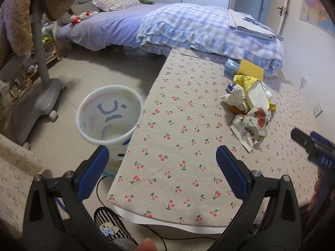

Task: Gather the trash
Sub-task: 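Grasp the white tissue with the left tool while the right tool grasps the yellow wrapper, then carry the tissue with the left tool over the wastebasket and release it, then drop the yellow wrapper from the right tool into the wastebasket, then grasp the white bottle with the right tool while the left tool grasps the snack bag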

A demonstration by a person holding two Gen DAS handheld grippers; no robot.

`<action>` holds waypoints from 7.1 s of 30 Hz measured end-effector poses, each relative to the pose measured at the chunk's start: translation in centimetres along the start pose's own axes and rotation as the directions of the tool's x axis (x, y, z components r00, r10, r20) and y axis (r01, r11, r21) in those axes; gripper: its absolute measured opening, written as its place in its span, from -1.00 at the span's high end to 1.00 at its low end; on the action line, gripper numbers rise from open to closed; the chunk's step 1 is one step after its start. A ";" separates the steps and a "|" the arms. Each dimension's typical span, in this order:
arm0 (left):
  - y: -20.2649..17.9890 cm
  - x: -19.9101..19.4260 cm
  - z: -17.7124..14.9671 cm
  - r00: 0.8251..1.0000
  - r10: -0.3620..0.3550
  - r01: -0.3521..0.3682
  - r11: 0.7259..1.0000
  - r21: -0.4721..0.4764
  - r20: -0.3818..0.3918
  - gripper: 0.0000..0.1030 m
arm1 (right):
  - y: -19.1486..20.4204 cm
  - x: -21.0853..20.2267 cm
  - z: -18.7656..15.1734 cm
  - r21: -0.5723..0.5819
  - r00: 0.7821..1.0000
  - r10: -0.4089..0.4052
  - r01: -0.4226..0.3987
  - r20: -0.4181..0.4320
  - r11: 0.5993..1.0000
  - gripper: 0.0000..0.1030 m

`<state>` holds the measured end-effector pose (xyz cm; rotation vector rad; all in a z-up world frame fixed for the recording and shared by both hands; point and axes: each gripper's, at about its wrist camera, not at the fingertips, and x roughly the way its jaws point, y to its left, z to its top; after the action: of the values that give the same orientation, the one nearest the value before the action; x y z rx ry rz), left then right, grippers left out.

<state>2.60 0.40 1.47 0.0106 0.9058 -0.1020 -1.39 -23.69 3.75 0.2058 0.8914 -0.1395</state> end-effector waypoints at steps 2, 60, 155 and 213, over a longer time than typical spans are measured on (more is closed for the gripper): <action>-0.5 0.3 0.8 1.000 -0.015 0.016 0.999 0.039 -0.027 -0.97 | -0.8 0.1 0.8 0.030 1.000 0.014 -0.013 -0.016 0.999 -1.00; -9.4 11.7 9.1 0.922 -0.369 0.375 0.927 0.028 -0.118 0.52 | -14.1 18.0 7.8 0.565 0.902 0.350 -0.156 -0.254 0.810 0.41; 18.2 7.7 3.1 0.970 0.104 -0.164 0.947 -0.275 -0.221 -0.82 | 18.0 10.5 5.9 -0.026 0.898 0.403 -0.414 -0.177 0.910 -0.52; 0.6 11.4 5.8 0.955 -0.085 0.054 0.991 -0.119 -0.282 -0.82 | -7.7 12.5 5.0 0.313 0.937 0.139 -0.034 -0.321 0.949 -0.57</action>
<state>14.20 -0.28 -3.89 -0.1119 1.2022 -0.1179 8.59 -32.79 -3.89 0.5700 1.2030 -0.1600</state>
